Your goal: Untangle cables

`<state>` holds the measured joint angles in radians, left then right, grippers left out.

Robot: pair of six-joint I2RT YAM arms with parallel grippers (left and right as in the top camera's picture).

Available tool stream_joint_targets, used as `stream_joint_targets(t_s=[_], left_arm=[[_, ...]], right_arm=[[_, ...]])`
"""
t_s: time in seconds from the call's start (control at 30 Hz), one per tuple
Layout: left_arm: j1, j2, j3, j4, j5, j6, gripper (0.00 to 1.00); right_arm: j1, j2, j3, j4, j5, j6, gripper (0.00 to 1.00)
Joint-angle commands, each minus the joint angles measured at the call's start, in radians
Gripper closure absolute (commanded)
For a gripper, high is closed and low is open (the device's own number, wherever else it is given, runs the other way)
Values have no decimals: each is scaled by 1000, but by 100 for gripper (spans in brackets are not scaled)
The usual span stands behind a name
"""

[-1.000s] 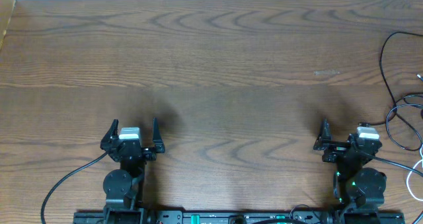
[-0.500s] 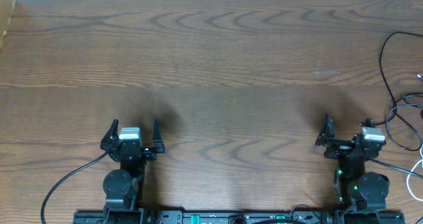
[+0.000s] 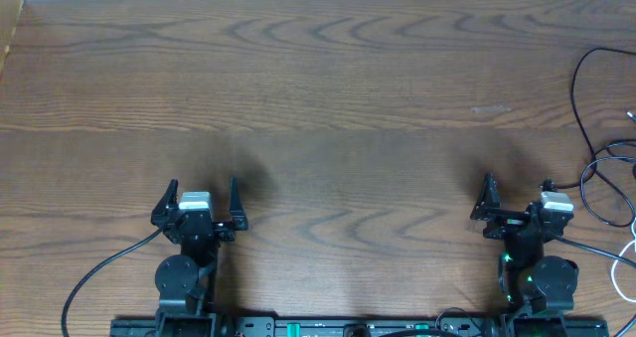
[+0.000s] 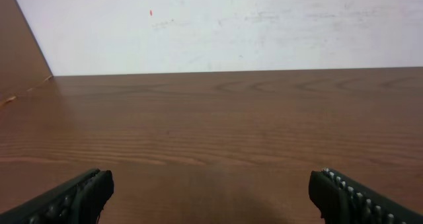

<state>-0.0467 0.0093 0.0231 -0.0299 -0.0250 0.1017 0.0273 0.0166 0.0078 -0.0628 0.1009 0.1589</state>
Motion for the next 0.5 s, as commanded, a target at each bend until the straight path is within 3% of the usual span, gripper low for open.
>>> stream_joint_targets(t_s=[0.0, 0.47], left_arm=[[2, -5, -19, -40, -10, -9, 0], [2, -5, -19, -40, -10, -9, 0]], right_arm=[[-7, -11, -3, -5, -8, -58, 1], [-8, -11, -3, -8, -15, -108, 1]])
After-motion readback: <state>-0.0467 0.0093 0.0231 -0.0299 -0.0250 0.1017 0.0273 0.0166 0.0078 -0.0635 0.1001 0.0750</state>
